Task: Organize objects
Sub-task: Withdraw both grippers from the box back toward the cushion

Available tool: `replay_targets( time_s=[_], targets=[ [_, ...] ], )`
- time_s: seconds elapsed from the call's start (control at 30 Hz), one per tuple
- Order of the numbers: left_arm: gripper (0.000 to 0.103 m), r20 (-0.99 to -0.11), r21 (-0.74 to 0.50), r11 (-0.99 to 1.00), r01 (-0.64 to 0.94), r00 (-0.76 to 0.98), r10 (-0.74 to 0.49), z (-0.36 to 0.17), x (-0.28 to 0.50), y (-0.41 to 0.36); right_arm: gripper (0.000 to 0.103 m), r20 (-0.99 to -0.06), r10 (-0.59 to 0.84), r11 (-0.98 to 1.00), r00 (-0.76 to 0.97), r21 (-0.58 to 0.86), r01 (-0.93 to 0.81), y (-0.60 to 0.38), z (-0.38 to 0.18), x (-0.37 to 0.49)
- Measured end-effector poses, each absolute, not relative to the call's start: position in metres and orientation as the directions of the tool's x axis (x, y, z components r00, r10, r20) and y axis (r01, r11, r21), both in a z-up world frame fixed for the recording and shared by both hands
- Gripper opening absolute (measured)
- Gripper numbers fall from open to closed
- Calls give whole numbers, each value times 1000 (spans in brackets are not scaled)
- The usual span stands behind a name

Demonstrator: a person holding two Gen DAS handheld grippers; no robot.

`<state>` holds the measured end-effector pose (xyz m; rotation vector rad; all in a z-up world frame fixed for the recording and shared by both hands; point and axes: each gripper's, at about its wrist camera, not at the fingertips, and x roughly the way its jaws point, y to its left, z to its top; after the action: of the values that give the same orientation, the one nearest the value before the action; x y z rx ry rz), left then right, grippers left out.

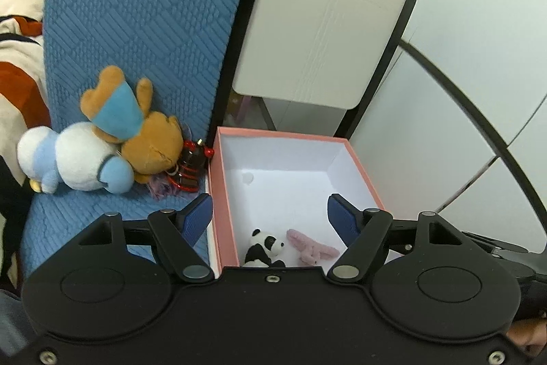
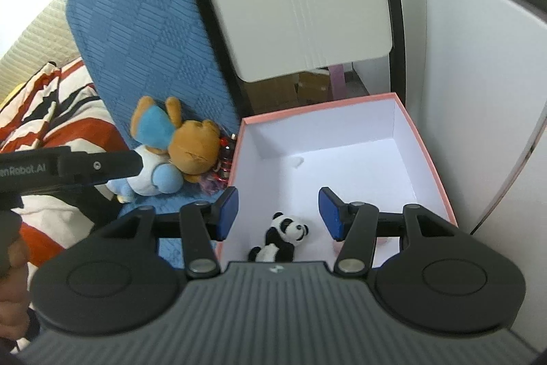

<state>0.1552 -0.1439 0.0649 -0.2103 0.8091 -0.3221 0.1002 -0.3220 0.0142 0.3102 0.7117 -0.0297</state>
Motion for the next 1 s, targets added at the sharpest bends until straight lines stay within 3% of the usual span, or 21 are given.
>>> replay_targets(
  time_s=[0.47,1.0],
  targets=[
    [72,-623,-309,931,197,698,-354,91,75,-84,55,-561,88,959,823,270,82,-261,47,38],
    [74,-601,-341,927,156,722,-343,91,8,-27,55,-538,114,967,835,254,32,-199,43,-7]
  ],
)
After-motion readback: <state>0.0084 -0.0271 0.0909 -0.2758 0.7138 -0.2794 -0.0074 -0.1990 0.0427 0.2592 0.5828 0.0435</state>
